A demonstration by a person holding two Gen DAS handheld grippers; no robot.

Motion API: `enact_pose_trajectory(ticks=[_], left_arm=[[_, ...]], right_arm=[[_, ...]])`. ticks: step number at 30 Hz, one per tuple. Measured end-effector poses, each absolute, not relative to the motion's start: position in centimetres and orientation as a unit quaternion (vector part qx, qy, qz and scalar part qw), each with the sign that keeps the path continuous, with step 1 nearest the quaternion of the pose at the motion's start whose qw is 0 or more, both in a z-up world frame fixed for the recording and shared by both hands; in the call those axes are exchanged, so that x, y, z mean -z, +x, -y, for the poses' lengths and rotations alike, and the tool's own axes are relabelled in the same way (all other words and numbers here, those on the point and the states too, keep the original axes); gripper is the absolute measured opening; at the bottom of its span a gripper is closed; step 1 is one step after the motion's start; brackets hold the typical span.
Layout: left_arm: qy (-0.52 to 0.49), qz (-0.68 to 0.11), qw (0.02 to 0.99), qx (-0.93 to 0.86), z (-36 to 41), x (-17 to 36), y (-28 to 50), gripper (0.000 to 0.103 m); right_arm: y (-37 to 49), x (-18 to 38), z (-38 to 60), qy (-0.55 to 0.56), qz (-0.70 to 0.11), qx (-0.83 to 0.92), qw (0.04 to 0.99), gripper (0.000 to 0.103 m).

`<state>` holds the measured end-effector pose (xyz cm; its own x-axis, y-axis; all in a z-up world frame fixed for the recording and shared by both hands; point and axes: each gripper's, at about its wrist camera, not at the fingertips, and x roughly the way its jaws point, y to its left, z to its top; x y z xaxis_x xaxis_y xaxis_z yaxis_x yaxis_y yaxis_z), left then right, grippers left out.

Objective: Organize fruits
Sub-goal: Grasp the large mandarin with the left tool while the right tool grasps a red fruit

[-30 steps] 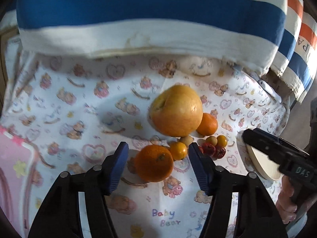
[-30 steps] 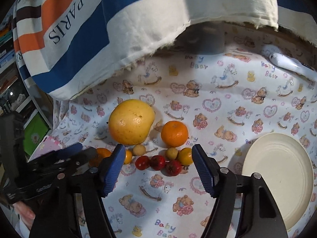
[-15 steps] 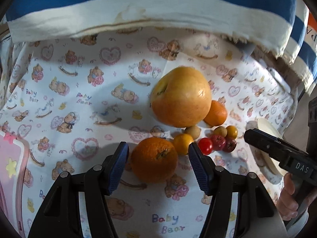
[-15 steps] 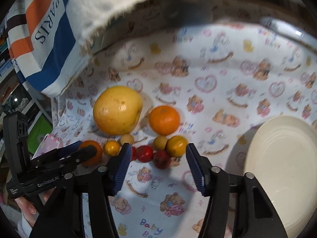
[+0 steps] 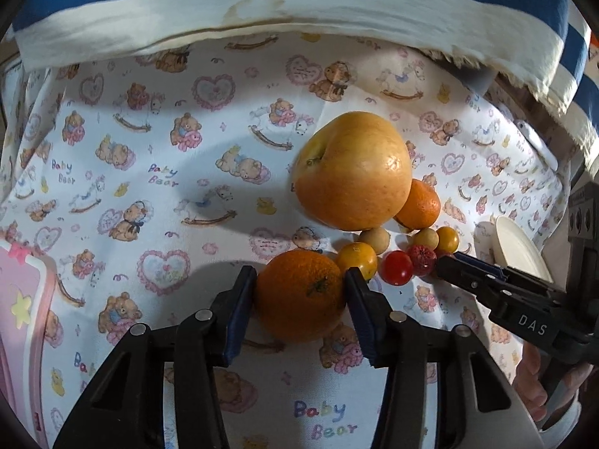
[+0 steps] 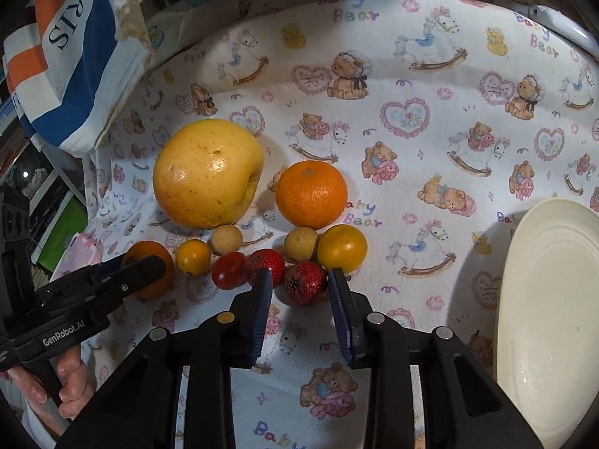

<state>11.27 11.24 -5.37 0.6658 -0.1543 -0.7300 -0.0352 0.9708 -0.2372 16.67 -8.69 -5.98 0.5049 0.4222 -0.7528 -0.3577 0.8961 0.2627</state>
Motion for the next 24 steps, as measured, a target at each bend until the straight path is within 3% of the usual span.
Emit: enact_pose_trajectory(ticks=[3,24], left_arm=[[-0.102,-0.409,0.907,0.024,-10.7,5.6,11.5,0.049],[-0.077,-0.309,0.948,0.020,-10.1,2.2,8.6,0.047]], right_arm=[[16.9,6.4,8.4,0.028,-0.451,-0.217,0.865,0.026],[15.3,3.4,9.1,0.030,-0.401,-0.205,0.893,0.026]])
